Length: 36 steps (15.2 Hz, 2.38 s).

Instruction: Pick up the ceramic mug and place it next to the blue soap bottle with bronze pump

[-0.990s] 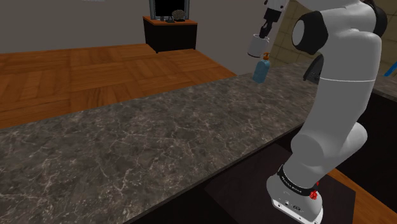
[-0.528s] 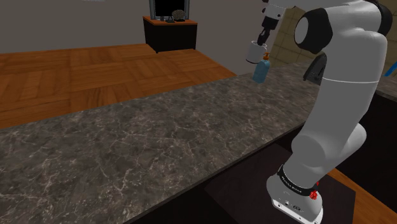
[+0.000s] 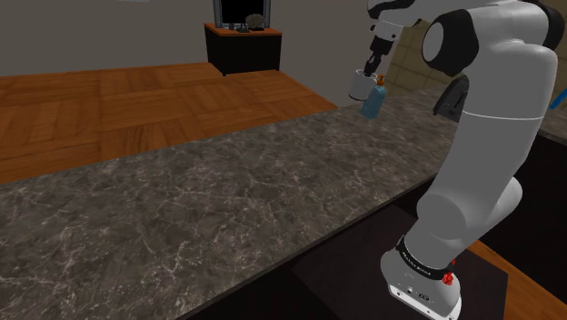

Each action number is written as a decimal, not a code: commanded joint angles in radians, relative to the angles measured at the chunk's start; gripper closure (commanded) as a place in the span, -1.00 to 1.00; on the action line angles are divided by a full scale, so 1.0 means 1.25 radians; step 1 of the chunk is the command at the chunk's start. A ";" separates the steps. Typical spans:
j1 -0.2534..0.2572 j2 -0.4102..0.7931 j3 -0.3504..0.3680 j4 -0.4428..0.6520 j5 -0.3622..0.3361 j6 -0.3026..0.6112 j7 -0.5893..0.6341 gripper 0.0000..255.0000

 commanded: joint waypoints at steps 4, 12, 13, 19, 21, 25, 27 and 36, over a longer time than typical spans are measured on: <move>0.004 0.003 0.002 -0.049 0.004 0.052 -0.008 1.00; 0.009 0.013 0.007 -0.122 0.014 0.132 -0.023 1.00; 0.009 0.015 0.008 -0.130 0.016 0.141 -0.025 1.00; 0.009 0.031 0.013 -0.173 0.029 0.197 -0.039 1.00; 0.008 0.038 0.015 -0.186 0.034 0.216 -0.044 1.00; 0.006 0.053 0.019 -0.209 0.046 0.251 -0.055 1.00; 0.005 0.062 0.022 -0.219 0.052 0.268 -0.061 1.00; 0.002 0.078 0.027 -0.235 0.065 0.299 -0.072 1.00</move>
